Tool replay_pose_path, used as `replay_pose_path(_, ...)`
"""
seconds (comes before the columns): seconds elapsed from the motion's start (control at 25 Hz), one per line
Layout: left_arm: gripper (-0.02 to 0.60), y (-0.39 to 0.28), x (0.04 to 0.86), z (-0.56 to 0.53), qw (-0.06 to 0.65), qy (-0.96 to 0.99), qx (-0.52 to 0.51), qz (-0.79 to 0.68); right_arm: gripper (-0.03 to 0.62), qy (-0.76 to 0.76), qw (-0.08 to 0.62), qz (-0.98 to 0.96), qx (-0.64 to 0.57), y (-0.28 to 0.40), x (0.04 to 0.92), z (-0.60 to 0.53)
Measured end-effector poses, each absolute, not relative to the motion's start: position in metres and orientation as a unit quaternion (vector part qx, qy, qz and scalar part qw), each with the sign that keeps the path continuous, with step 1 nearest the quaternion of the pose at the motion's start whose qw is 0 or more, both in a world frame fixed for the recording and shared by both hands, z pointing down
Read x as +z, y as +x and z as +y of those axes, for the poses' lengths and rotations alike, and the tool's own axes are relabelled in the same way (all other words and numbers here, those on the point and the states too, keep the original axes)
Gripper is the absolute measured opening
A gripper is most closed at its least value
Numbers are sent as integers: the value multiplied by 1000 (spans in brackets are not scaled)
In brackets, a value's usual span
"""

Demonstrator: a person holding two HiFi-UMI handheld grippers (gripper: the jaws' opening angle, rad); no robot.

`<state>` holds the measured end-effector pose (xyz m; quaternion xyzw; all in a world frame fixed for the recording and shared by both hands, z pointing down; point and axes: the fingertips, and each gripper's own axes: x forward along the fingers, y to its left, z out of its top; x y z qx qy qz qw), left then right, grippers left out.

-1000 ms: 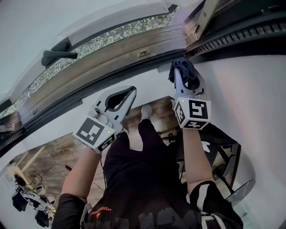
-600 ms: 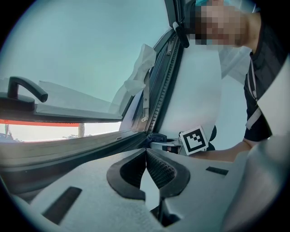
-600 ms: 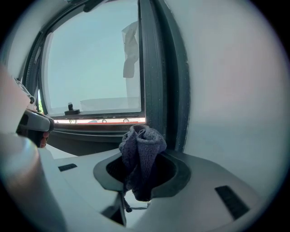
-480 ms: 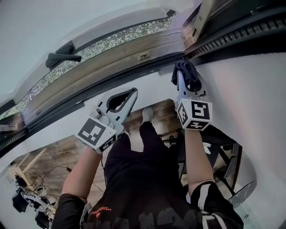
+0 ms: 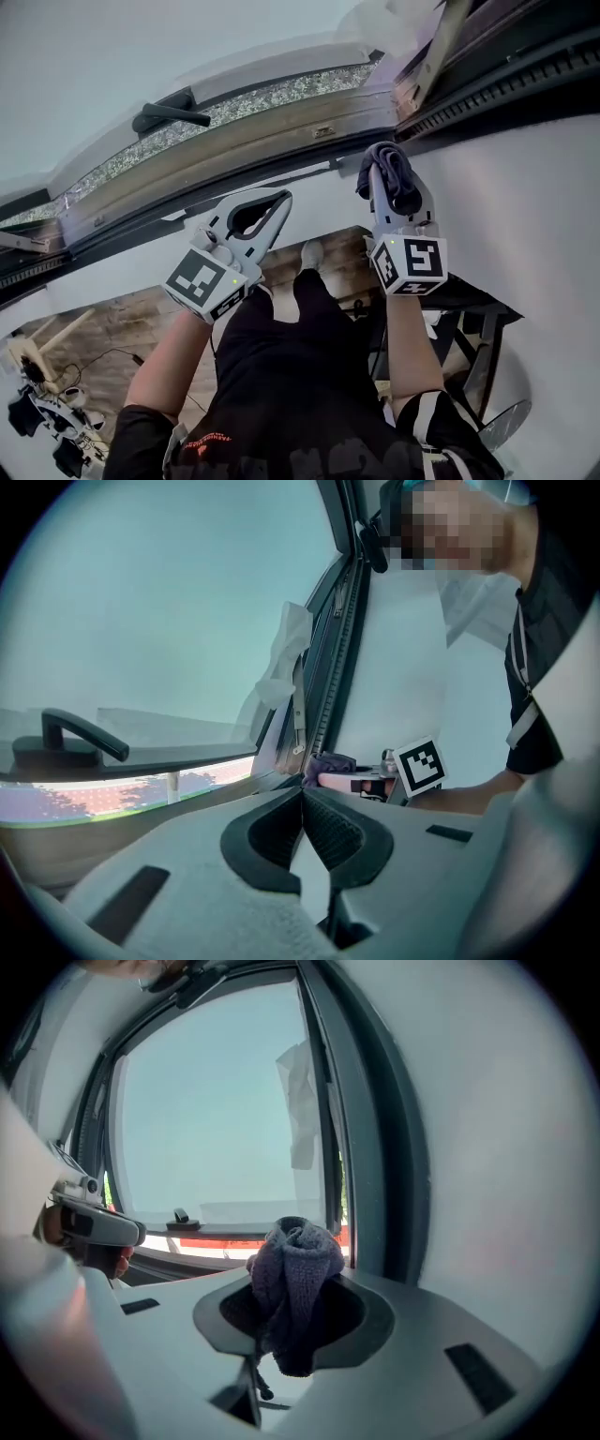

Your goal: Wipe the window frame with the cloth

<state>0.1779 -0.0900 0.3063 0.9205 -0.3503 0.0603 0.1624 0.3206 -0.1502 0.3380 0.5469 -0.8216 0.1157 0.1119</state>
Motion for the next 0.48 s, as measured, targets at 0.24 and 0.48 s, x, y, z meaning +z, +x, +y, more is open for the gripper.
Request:
replay_pose_path(0.24, 20, 144, 276, -72, 152, 915, 45, -371, 107, 513, 86, -849, 94, 279, 289, -136)
replay_pose_path(0.48, 20, 102, 244, -52, 134, 910, 28, -391, 107, 476, 68, -875, 63, 230, 237, -118)
